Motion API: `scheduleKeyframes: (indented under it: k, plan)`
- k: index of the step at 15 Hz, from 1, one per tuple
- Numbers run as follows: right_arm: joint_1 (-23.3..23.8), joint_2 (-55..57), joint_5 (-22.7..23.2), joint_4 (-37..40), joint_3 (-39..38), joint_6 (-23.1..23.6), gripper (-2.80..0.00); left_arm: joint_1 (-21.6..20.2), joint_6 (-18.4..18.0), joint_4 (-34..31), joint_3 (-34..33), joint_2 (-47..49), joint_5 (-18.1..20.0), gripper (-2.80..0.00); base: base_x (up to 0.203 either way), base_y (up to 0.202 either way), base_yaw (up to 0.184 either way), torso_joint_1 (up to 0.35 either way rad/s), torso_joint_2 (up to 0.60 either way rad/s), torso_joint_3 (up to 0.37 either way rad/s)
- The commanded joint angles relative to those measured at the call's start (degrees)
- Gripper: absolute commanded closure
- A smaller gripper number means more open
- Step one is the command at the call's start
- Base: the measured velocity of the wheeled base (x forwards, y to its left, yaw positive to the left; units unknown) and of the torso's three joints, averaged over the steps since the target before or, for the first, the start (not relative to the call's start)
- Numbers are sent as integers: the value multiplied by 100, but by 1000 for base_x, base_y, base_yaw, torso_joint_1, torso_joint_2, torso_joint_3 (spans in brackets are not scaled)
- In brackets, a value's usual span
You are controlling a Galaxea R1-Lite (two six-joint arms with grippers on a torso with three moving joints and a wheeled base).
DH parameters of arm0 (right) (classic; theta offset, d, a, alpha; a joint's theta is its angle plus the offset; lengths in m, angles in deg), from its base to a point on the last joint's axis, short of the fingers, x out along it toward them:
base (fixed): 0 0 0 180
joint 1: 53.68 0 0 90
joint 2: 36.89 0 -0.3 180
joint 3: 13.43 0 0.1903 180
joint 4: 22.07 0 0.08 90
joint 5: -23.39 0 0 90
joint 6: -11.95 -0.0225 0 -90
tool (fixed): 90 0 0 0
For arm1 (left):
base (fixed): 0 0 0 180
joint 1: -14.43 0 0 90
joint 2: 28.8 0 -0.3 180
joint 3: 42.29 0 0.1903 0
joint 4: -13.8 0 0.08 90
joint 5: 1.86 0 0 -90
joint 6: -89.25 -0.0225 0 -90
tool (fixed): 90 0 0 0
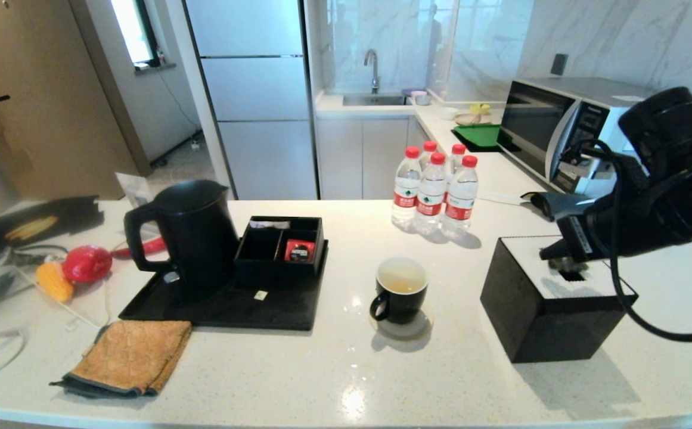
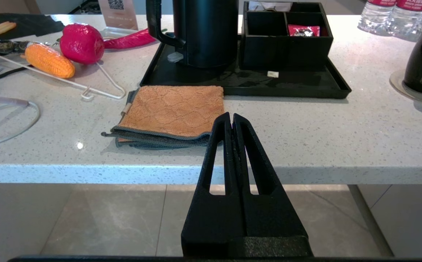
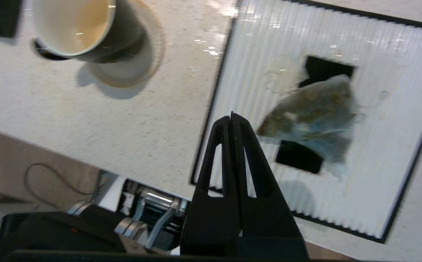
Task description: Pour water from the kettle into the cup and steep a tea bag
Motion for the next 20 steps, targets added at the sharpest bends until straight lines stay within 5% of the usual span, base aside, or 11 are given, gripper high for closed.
scheduleKeyframes:
  k: [1,6,20]
  plan:
    - [-32,162,-398,-30,-1,-29,0,0,2,4,0,1,-1,0,0,0,0,0,0,0]
    - [-33,252,-859,-307,-43,-247,0,0,2,4,0,1,-1,0,0,0,0,0,0,0]
    - [143,76,-1135,-273,-199,-281,0,0,2,4,0,9,-1,0,0,0,0,0,0,0]
